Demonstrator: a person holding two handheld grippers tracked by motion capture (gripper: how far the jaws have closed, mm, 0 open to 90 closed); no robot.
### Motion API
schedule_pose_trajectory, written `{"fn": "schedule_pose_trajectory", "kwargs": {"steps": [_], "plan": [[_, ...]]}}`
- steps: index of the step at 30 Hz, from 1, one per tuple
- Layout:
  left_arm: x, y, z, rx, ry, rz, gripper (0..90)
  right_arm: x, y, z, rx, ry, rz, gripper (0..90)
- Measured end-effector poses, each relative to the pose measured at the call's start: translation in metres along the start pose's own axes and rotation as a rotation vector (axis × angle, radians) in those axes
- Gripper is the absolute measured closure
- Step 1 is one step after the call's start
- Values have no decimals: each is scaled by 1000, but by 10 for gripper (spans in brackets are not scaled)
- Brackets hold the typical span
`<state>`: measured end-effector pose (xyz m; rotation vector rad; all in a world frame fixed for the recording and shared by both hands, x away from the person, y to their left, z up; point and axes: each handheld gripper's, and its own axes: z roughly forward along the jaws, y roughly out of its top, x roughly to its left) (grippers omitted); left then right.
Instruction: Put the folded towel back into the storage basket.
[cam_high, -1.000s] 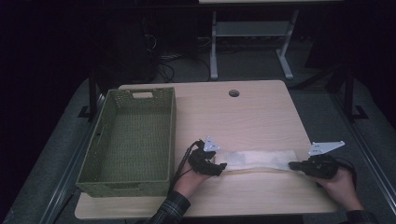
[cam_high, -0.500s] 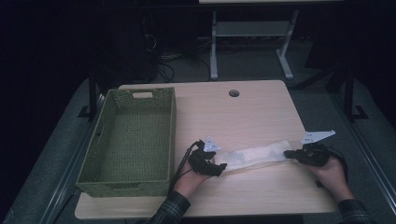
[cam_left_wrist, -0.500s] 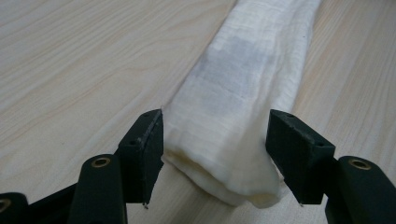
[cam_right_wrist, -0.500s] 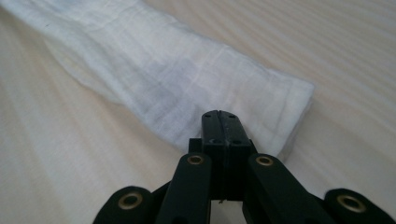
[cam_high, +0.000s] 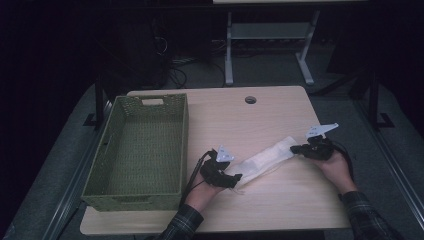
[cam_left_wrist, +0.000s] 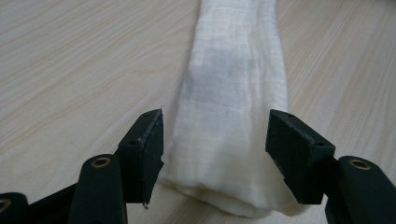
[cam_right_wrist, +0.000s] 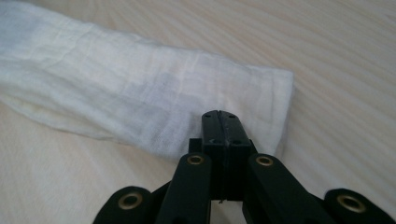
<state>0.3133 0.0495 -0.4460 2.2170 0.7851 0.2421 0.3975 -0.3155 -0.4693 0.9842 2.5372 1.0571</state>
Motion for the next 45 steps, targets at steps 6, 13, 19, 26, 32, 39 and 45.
{"fn": "schedule_pose_trajectory", "kwargs": {"steps": [6, 13, 19, 26, 32, 39, 45], "plan": [[0, 0, 0, -2, 0, -3, 367, -12, 9, 14, -38, 31, 32, 900], [1, 4, 0, -24, -16, -19, 439, -7, 19, 16, -44, 28, 21, 833], [6, 16, 6, -17, 10, -11, 687, -6, 15, -5, -90, 21, 38, 619], [17, 20, 19, 54, 68, 6, 896, -3, 12, -10, -87, -18, 20, 479], [17, 14, 27, 99, 45, -6, 896, -4, 12, -6, -76, -15, 24, 427], [11, 9, 26, 126, -21, 9, 896, -3, 13, -10, -96, -11, 40, 373], [2, 7, 24, 138, -82, 34, 896, -4, 14, -10, -97, -11, 35, 360]]}}
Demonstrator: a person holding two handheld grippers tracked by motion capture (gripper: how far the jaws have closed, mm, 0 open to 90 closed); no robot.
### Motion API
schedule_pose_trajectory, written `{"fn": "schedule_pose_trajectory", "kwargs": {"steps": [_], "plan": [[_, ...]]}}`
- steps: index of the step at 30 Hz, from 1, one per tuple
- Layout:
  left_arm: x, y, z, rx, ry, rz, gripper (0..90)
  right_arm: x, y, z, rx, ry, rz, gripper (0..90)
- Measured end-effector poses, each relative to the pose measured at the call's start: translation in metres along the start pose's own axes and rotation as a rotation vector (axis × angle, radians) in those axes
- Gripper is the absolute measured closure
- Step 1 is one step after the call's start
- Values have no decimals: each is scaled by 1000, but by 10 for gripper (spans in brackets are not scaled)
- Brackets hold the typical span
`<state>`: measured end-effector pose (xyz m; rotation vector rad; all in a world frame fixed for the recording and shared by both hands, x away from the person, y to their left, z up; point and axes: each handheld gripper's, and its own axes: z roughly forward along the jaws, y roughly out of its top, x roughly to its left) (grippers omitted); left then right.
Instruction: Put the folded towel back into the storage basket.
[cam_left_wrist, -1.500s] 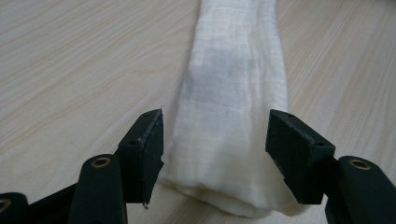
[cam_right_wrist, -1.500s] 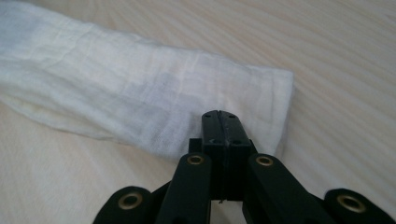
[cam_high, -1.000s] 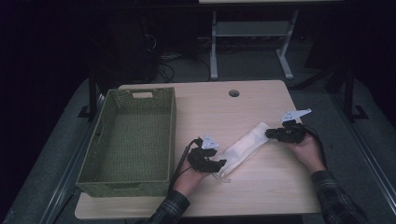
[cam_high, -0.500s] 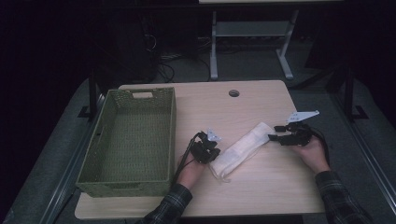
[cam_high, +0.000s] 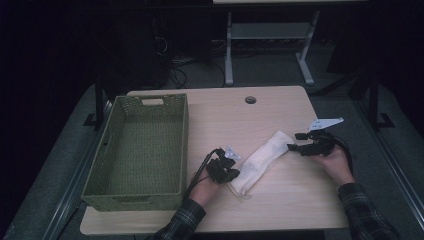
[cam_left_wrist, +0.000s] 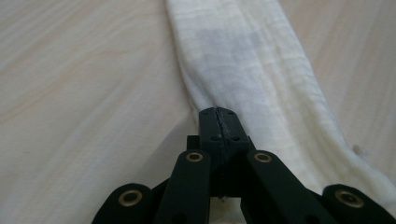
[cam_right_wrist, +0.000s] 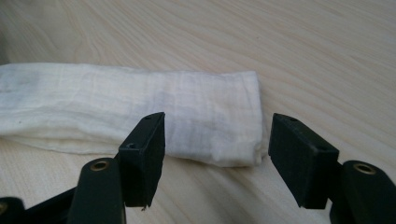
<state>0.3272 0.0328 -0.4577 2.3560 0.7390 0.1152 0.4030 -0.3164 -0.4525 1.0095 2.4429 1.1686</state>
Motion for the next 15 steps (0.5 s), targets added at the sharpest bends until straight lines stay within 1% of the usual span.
{"fn": "schedule_pose_trajectory", "kwargs": {"steps": [1, 2, 4, 6, 7, 9, 11, 12, 13, 15], "plan": [[-2, 0, 0, -4, -12, 1, 896, 0, 0, 0, 0, 3, 3, 361], [-5, 0, 0, 4, -31, 19, 896, 0, 0, 1, 0, 6, -3, 359], [-9, 0, 2, 2, -54, 34, 896, 1, 0, 2, 8, 7, -5, 359], [-15, 1, 3, 12, -78, 66, 896, 1, 0, 3, 9, 11, -14, 358], [-19, 2, 5, 14, -95, 84, 896, 2, 0, 3, 10, 10, -10, 358], [-27, 4, 8, 13, -116, 101, 896, 3, 0, 3, 7, 20, -13, 358], [-34, 6, 11, 4, -129, 113, 895, 4, 1, 4, 5, 22, -17, 358], [-38, 7, 12, 7, -145, 134, 895, 4, 1, 4, 6, 24, -20, 358], [-41, 7, 14, -1, -153, 128, 895, 4, 1, 4, 7, 26, -19, 358], [-47, 9, 17, -2, -176, 149, 895, 5, 1, 4, 8, 27, -14, 358]]}}
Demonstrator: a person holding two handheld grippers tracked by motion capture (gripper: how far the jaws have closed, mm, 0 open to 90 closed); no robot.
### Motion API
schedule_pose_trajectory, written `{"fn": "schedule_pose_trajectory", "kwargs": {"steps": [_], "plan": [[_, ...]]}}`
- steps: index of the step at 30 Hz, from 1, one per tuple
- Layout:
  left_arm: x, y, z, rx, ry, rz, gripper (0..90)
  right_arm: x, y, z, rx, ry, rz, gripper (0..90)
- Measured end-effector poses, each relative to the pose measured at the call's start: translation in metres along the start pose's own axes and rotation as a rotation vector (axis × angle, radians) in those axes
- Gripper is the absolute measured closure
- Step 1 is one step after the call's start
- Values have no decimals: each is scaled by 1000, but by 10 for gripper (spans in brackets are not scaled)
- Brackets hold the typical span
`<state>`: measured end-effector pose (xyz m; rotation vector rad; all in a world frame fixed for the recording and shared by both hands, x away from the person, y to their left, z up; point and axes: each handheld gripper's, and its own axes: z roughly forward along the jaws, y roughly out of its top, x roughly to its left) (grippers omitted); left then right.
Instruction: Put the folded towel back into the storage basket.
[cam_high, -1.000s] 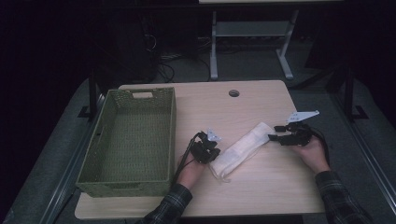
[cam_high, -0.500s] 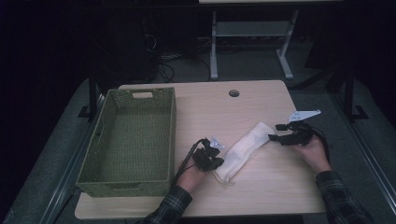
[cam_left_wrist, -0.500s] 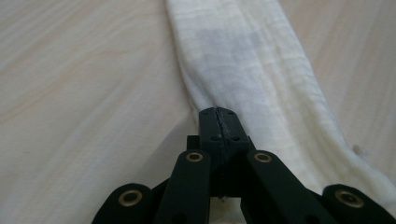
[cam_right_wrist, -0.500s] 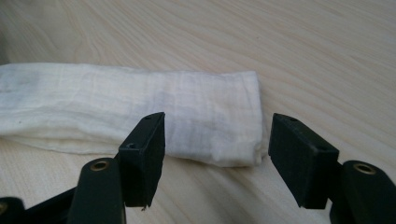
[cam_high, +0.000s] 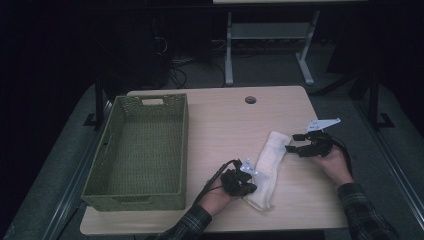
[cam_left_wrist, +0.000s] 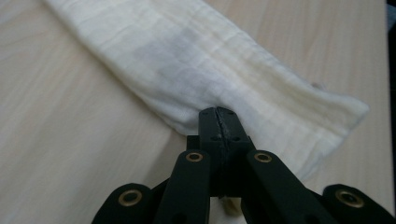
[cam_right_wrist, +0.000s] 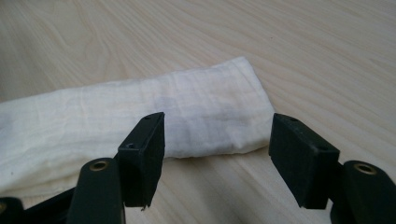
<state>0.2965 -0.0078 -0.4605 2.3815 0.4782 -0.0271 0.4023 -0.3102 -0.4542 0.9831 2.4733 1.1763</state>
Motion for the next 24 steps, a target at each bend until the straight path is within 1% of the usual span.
{"fn": "schedule_pose_trajectory", "kwargs": {"steps": [1, 3, 5, 6, 7, 8, 9, 10, 12, 13, 15, 16, 18, 19, 20, 22, 24], "plan": [[-1, 1, 1, 1, -6, 12, 895, 0, 0, 0, -2, 0, -6, 358], [-7, 3, 6, -9, -29, 23, 894, 1, 0, 1, -2, 5, -1, 358], [-11, 5, 9, -13, -38, 39, 888, 1, 0, 1, -1, 4, -12, 358], [-13, 6, 9, -15, -41, 48, 882, 1, 0, 1, -1, 4, -11, 358], [-13, 8, 9, -4, -28, 71, 860, 1, 0, 1, 0, 4, -5, 358], [-13, 10, 8, 9, -15, 100, 841, 1, 0, 1, 0, 4, -6, 358], [-11, 13, 5, 8, -6, 119, 824, 1, 0, 1, 0, 4, -4, 358], [-8, 16, 3, -13, -12, 105, 801, 1, 0, 0, -4, 4, -10, 358], [-2, 21, 0, -29, -8, 110, 767, 1, 1, 0, -8, 4, -10, 358], [1, 23, -1, -34, -13, 119, 714, 1, 1, 0, -8, 4, -8, 358], [3, 25, 1, -38, -23, 122, 634, 1, 1, -1, -11, 8, -3, 358], [5, 26, 1, -36, -25, 134, 599, 1, 1, -1, -11, 6, -5, 358], [7, 29, 5, -42, -50, 145, 507, 1, 1, -1, -10, 4, -6, 358], [7, 30, 6, -47, -52, 151, 452, 1, 1, -1, -10, 6, -8, 358], [7, 32, 7, -46, -58, 167, 414, 1, 1, -1, -10, 7, -8, 358], [8, 35, 11, -43, -75, 193, 357, 1, 1, -1, -11, 4, -8, 358], [8, 37, 15, -38, -84, 211, 328, 1, 1, -1, -9, 5, -9, 358]]}}
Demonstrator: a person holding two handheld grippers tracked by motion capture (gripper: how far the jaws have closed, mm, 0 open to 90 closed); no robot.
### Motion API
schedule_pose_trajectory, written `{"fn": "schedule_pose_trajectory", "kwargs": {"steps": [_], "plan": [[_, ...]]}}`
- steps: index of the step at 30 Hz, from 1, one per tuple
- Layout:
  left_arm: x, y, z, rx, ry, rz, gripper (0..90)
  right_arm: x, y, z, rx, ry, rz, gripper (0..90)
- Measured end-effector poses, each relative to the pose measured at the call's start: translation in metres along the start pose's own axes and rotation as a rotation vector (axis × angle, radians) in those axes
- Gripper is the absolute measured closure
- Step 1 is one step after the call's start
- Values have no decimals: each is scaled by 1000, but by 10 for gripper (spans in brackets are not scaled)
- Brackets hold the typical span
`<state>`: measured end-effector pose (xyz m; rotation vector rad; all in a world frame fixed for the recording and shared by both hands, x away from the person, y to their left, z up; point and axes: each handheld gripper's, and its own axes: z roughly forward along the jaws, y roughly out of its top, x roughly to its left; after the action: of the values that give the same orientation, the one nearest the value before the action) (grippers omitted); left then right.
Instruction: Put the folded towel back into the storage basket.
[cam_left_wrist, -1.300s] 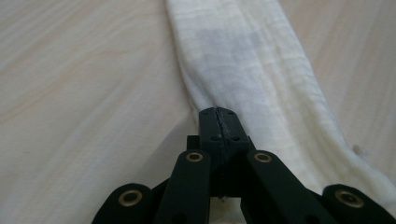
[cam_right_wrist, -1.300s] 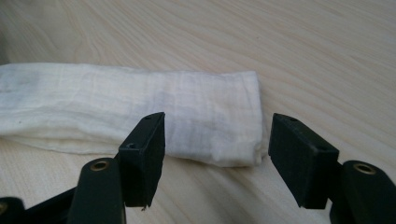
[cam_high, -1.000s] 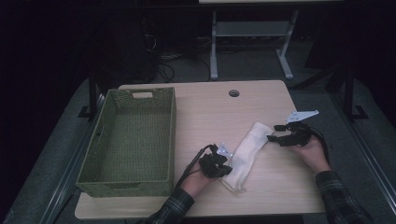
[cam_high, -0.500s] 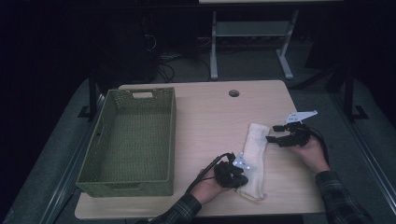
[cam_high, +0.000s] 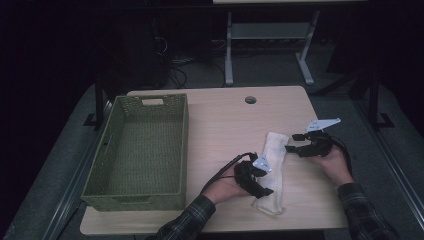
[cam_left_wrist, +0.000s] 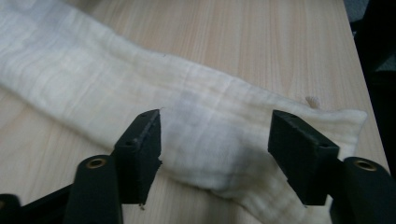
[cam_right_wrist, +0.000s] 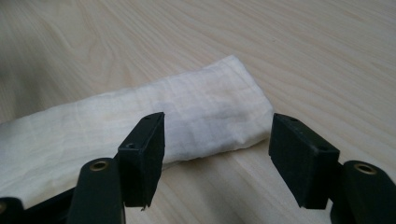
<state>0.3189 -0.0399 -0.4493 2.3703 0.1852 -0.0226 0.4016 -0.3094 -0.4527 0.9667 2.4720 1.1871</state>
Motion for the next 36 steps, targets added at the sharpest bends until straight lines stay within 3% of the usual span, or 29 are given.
{"fn": "schedule_pose_trajectory", "kwargs": {"steps": [6, 14, 22, 26, 29, 32, 36], "plan": [[5, -4, 16, 52, -15, 44, 267, 0, 0, 0, 0, 1, 0, 358], [2, -5, 19, 58, 5, 78, 240, 0, 0, 0, 1, 0, 0, 358], [-2, -4, 14, 56, 15, 61, 598, 3, 2, 0, 8, 14, -7, 372], [-9, -4, 13, 55, 23, 59, 750, 7, 8, -1, 2, 54, -53, 360], [-13, -5, 11, 63, 33, 41, 783, 8, 14, 0, -4, 81, -103, 356], [-16, -9, 5, 58, 29, 1, 790, 13, 22, 2, -15, 137, -121, 349], [-20, -16, -2, 33, 25, -33, 790, 20, 36, 13, 10, 212, -178, 334]]}}
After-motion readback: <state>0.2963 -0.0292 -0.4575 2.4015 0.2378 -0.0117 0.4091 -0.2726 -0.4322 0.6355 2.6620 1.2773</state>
